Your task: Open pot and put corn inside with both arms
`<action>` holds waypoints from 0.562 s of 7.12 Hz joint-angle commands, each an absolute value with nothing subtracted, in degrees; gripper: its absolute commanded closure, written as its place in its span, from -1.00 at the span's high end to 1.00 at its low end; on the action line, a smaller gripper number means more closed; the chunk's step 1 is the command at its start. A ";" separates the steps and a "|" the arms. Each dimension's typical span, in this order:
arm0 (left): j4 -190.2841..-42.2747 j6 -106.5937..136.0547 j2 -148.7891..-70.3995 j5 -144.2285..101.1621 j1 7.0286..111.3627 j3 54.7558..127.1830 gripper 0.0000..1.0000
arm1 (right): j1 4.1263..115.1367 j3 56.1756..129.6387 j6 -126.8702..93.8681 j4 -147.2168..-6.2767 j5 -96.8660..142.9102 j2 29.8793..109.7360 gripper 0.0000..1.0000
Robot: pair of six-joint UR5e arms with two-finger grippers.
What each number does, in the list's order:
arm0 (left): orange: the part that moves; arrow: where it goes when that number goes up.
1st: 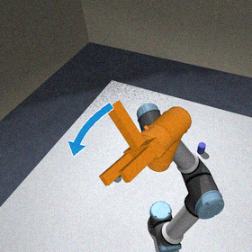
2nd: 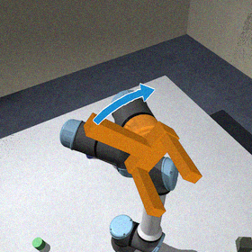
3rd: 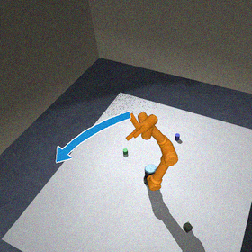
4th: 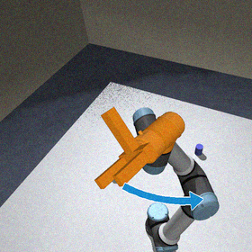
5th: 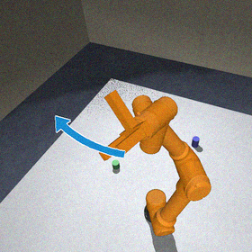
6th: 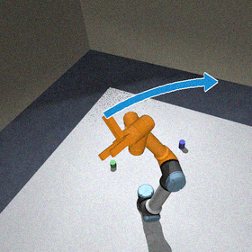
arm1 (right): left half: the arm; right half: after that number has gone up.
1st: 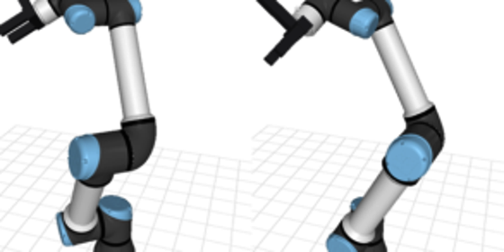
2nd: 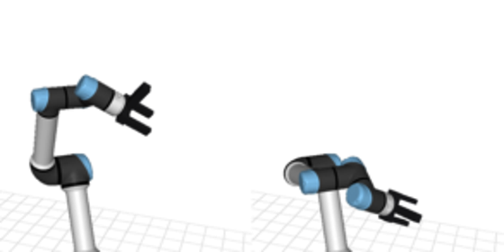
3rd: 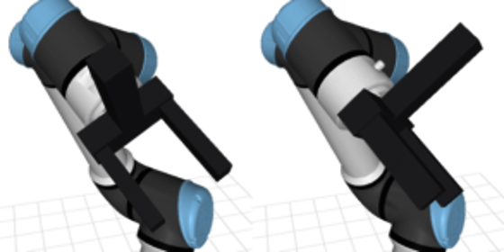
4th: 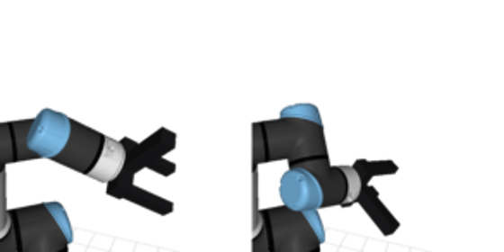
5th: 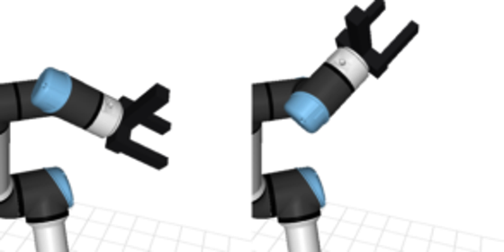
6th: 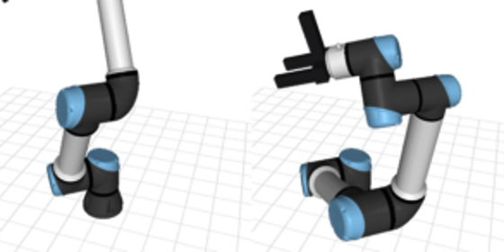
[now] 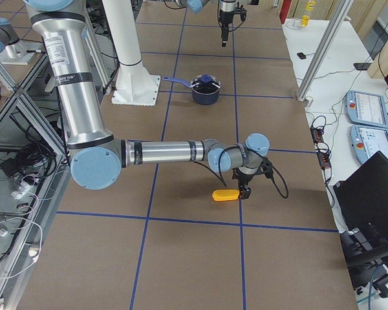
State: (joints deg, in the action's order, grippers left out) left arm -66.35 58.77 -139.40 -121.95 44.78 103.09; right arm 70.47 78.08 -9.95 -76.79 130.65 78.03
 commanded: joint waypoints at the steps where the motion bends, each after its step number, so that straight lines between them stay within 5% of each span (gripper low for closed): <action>1: -64.51 60.47 -141.59 -120.59 42.46 103.10 0.99 | 68.39 77.34 -11.34 -75.15 126.75 79.01 1.00; 4: -64.60 60.64 -141.77 -120.59 41.57 103.09 0.99 | 65.57 77.87 -10.64 -74.97 126.74 79.98 0.97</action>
